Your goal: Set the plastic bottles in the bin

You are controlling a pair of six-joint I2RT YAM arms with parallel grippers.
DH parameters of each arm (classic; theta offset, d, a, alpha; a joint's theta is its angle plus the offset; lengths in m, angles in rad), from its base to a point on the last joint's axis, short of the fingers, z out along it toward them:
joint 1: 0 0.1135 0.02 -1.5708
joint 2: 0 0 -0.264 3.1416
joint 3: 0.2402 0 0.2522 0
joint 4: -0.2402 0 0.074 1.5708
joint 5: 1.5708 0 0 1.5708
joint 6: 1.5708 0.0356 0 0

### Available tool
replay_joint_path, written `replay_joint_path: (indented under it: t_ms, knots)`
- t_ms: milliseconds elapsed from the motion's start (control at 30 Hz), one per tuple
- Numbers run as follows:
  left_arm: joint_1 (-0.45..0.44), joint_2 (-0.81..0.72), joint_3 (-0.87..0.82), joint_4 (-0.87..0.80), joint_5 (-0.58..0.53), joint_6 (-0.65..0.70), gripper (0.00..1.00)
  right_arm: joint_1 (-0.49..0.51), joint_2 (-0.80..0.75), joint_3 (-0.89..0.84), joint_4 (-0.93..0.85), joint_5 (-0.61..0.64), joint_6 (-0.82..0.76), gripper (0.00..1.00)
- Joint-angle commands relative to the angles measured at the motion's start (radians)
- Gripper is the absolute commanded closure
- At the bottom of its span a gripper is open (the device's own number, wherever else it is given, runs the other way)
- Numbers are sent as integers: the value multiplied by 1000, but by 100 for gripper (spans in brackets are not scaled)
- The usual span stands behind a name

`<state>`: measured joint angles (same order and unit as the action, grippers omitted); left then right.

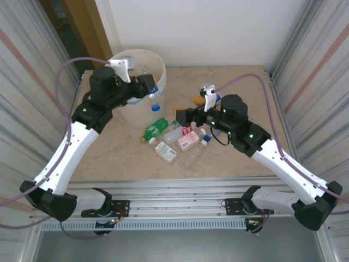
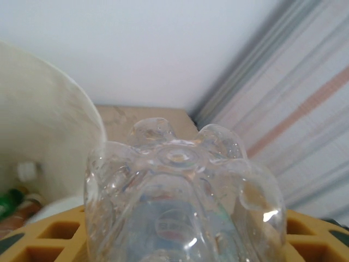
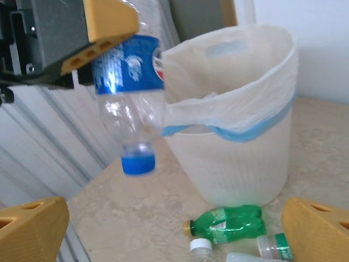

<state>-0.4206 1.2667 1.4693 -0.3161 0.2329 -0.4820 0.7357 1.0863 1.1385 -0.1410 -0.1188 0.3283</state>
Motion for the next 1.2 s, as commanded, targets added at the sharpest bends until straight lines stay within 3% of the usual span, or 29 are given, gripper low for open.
replay_joint_path:
  t_ms: [0, 167, 367, 733, 1167]
  knots:
    - [66, -7, 98, -16, -33, 43, 92, 3, -36, -13, -95, 137, 8, 2]
    - [156, 39, 187, -32, -71, 55, 92, -18, -64, -20, -190, 288, 53, 2]
    - [225, 137, 276, -45, -86, 60, 92, -104, -92, -20, -277, 322, 129, 2]
    - [254, 311, 408, -84, -94, 99, 92, -328, -35, 42, -498, 258, 208, 2]
    - [263, 435, 483, -143, -74, 118, 92, -615, 98, 116, -673, 117, 168, 2]
